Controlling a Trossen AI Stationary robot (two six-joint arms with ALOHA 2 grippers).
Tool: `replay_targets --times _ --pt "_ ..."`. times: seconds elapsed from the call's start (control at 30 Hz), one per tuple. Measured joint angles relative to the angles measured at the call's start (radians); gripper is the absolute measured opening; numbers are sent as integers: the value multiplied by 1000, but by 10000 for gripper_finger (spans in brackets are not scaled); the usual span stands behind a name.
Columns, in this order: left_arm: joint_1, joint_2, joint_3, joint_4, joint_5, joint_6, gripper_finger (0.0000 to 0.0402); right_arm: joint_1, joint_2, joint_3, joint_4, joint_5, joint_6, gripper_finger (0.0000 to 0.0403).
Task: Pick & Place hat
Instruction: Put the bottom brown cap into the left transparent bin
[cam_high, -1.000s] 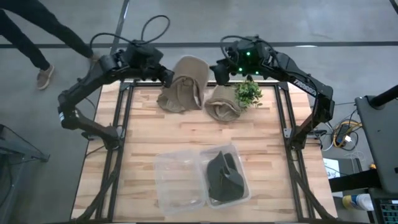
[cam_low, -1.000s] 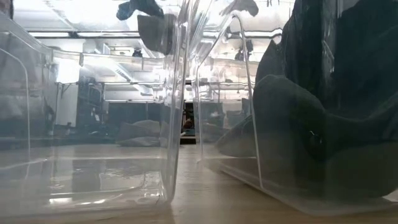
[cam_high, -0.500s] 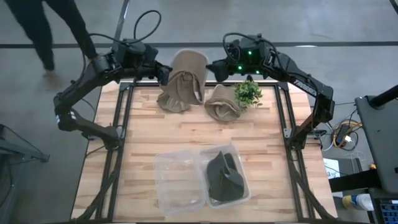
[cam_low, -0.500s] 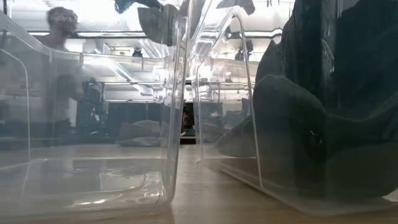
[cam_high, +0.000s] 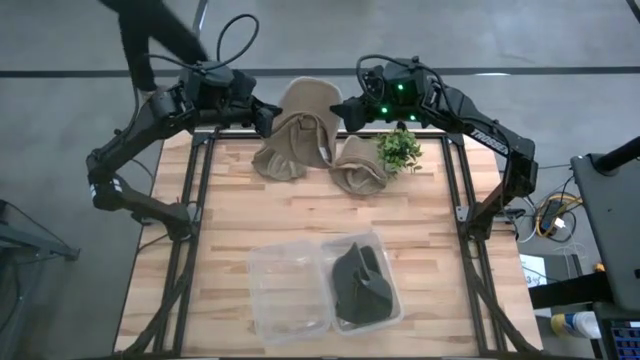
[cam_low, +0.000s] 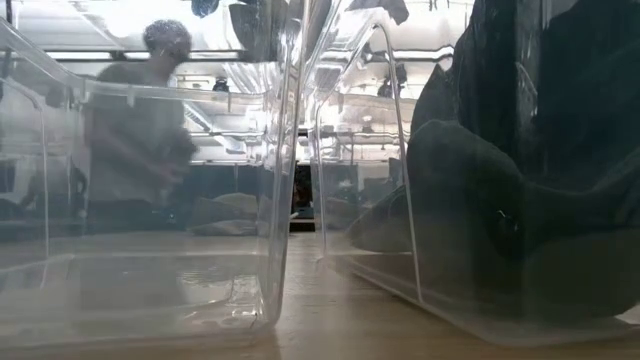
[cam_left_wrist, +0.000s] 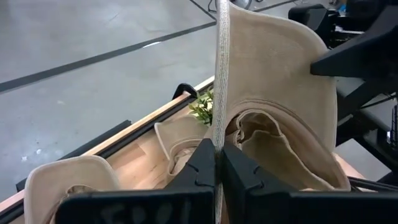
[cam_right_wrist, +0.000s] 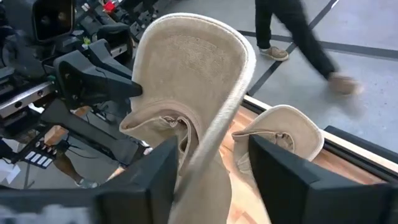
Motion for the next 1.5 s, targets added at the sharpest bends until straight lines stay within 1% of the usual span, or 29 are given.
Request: replay_targets --times 0.1,0.2,0.23,0.27,0.4,0.53,0.7,0.8,0.87,0.97,1.03,1.17,1.27,1.3,1.33,1.4,1.43,1.5 --pt "0 0 0 -1 4 1 4 0 0 0 0 0 0 130" --pt "0 -1 0 -2 7 12 4 0 0 -1 -8 4 -2 50" --pt "0 -2 0 -2 9 19 4 -2 0 -2 -8 8 -10 30" --pt "0 -3 0 2 9 24 4 -3 0 -2 -7 7 -13 23" --pt "0 -2 0 -8 11 38 14 -5 0 -3 -9 8 -16 13" --pt "0 -2 0 -6 16 28 30 -5 0 -3 -6 6 -20 12" --pt "2 -2 0 -7 9 18 36 -9 0 -6 -5 -1 -21 11" --pt "9 -2 0 -8 8 41 45 -20 0 -6 -5 -14 -29 10" --pt "20 -2 0 -16 8 63 59 -33 0 -6 -4 -38 -41 10" --pt "45 -2 8 -17 6 125 91 -51 0 -6 -4 -94 -48 10" --pt "54 -10 11 -12 -25 128 114 -63 0 -6 -4 -151 -51 10" --pt "57 -20 38 -1 -95 159 145 -70 0 -6 -30 -177 -99 9" --pt "61 -36 73 61 -147 212 152 -84 0 -10 -84 -196 -142 9" --pt "63 -42 87 93 -148 215 153 -90 0 -11 -82 -195 -148 9" --pt "64 -50 98 107 -157 213 153 -96 0 -11 -63 -179 -150 9" --pt "63 -52 125 117 -150 209 153 -122 2 -11 -57 -184 -144 9" --pt "61 -54 141 121 -150 209 153 -134 6 -11 -49 -208 -125 9" --pt "60 -56 171 122 -169 211 154 -162 11 -13 -52 -289 -79 9"
